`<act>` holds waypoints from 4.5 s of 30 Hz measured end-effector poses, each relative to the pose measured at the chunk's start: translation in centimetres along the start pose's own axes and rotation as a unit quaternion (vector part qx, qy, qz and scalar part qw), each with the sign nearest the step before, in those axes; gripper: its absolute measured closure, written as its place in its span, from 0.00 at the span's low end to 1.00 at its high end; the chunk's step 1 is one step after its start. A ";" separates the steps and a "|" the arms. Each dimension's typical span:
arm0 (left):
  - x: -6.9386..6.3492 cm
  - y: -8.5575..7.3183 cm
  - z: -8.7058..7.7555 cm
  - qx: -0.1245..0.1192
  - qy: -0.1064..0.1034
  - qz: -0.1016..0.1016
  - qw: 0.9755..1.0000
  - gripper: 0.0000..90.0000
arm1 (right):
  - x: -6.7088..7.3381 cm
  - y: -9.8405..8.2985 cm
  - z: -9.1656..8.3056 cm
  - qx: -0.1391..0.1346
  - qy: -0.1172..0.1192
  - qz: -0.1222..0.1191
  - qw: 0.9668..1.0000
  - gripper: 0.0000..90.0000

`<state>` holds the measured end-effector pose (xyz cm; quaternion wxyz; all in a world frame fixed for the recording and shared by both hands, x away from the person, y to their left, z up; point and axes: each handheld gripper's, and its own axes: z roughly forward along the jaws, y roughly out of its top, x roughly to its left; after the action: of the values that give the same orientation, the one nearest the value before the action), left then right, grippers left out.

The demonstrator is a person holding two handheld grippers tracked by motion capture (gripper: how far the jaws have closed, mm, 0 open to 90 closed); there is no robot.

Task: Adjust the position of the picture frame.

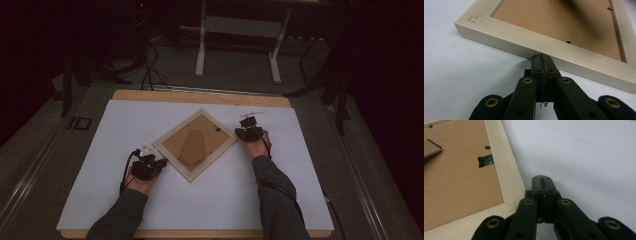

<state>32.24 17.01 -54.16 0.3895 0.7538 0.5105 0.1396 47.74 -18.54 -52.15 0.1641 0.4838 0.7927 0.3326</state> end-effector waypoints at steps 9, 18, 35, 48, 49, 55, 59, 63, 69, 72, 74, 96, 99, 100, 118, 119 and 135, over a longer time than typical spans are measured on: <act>0.1 0.1 0.0 0.000 0.001 -0.009 1.000 1.00 | 0.5 -1.3 -0.5 0.009 0.019 0.000 1.000 1.00; 0.4 0.3 0.1 0.001 0.006 -0.015 1.000 1.00 | 1.2 -2.6 -1.8 0.016 0.021 -0.021 0.999 1.00; 1.1 0.8 0.5 0.000 0.008 -0.027 1.000 1.00 | 2.1 -5.6 -4.4 0.012 0.039 -0.004 0.999 1.00; 1.3 1.5 1.0 0.005 0.013 -0.022 1.000 1.00 | 2.8 -7.4 -5.9 0.009 0.043 -0.013 0.999 1.00; 1.3 1.5 1.0 0.006 0.014 -0.022 1.000 1.00 | 2.8 -7.5 -6.1 0.010 0.043 -0.011 0.999 1.00; 1.4 1.6 1.2 0.003 0.009 -0.027 1.000 1.00 | 3.0 -8.3 -6.6 0.004 0.047 -0.006 0.999 1.00; 1.6 1.7 1.3 0.002 0.007 -0.029 1.000 1.00 | 3.2 -8.8 -7.0 -0.001 0.048 -0.005 0.999 1.00; 1.9 1.9 1.4 0.002 0.000 -0.032 0.999 1.00 | 3.5 -9.2 -7.3 -0.003 0.052 -0.007 0.999 1.00; 2.2 1.9 1.5 -0.001 -0.003 -0.041 0.999 1.00 | 3.8 -9.8 -7.6 -0.007 0.058 -0.008 0.998 1.00; 2.1 1.8 1.5 -0.002 -0.003 -0.041 0.999 1.00 | 3.8 -9.9 -7.6 -0.010 0.060 -0.007 0.998 1.00; 2.1 1.7 1.4 -0.002 -0.004 -0.043 0.999 1.00 | 3.8 -9.9 -7.6 -0.010 0.061 -0.007 0.998 1.00; 0.8 1.0 0.9 -0.001 -0.005 -0.040 0.999 1.00 | 3.1 -10.2 -7.9 -0.015 0.062 0.005 0.998 1.00; 0.6 0.9 0.8 -0.001 -0.005 -0.041 0.999 1.00 | 3.1 -10.5 -8.0 -0.017 0.065 0.007 0.998 1.00; 0.6 0.8 0.8 -0.001 -0.006 -0.042 0.999 1.00 | 3.2 -10.5 -8.1 -0.016 0.064 0.006 0.998 1.00; 0.3 0.2 0.1 0.002 -0.010 -0.043 0.999 1.00 | 3.8 -11.1 -8.5 -0.024 0.055 0.002 0.998 1.00; 0.4 0.2 0.1 0.002 -0.012 -0.042 0.999 1.00 | 3.7 -11.2 -8.5 -0.025 0.056 0.003 0.998 1.00; 1.3 2.0 -2.1 -0.036 -0.025 -0.054 0.998 0.77 | 3.1 -11.3 -9.8 -0.063 0.043 -0.022 0.997 0.80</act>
<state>32.90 18.74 -51.58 0.4362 0.7136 0.5355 0.1174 33.12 -22.90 -52.56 0.1671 0.4400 0.7868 0.3992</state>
